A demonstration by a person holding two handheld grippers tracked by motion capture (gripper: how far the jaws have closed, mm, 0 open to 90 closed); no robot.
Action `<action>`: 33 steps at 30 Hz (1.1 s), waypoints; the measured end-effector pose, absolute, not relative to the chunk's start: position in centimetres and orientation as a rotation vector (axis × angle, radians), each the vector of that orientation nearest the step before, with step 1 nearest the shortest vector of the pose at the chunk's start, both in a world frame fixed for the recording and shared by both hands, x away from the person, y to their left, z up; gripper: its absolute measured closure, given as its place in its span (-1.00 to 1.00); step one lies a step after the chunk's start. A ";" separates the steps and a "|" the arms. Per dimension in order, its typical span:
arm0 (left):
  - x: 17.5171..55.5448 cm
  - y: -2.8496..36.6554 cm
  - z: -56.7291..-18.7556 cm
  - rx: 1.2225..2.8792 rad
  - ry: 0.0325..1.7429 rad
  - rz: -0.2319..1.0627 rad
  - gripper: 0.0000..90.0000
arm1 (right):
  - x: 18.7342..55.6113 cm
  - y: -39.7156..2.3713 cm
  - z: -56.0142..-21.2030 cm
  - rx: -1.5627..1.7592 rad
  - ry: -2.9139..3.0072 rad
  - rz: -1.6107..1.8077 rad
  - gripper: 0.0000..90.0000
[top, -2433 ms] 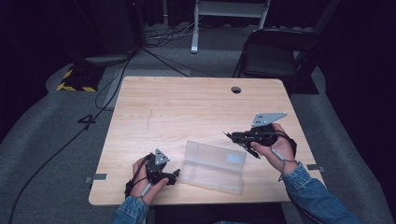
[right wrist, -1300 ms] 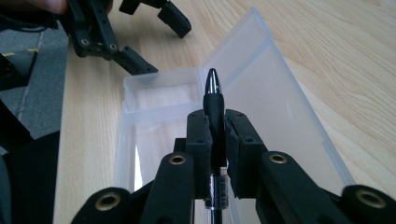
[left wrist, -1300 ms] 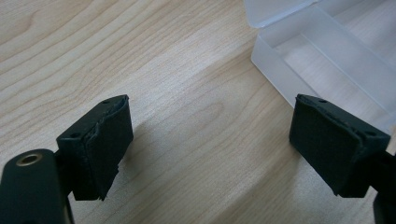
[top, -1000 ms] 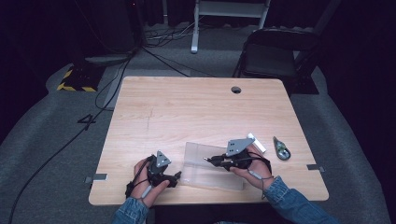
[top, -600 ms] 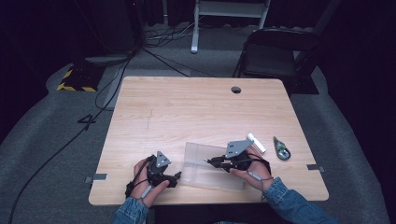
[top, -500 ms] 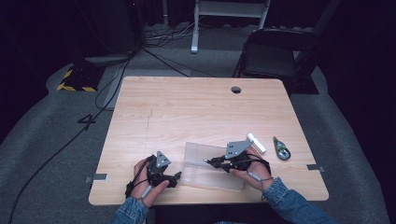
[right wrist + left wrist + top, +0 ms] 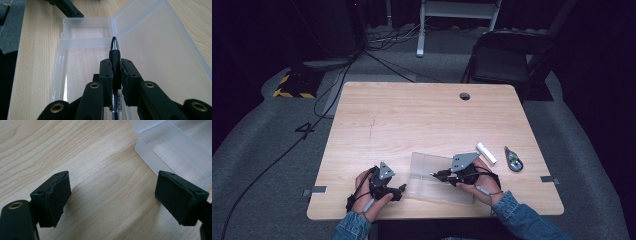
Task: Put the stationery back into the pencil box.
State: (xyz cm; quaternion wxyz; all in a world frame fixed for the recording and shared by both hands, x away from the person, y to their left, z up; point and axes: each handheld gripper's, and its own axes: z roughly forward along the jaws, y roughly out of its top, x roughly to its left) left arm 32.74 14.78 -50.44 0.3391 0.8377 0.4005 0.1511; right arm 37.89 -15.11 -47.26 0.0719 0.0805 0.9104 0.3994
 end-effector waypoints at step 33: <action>32.7 14.8 -50.4 2.183 1.038 0.399 -0.69 | 36.4 -15.6 -46.8 0.279 2.775 1.224 0.76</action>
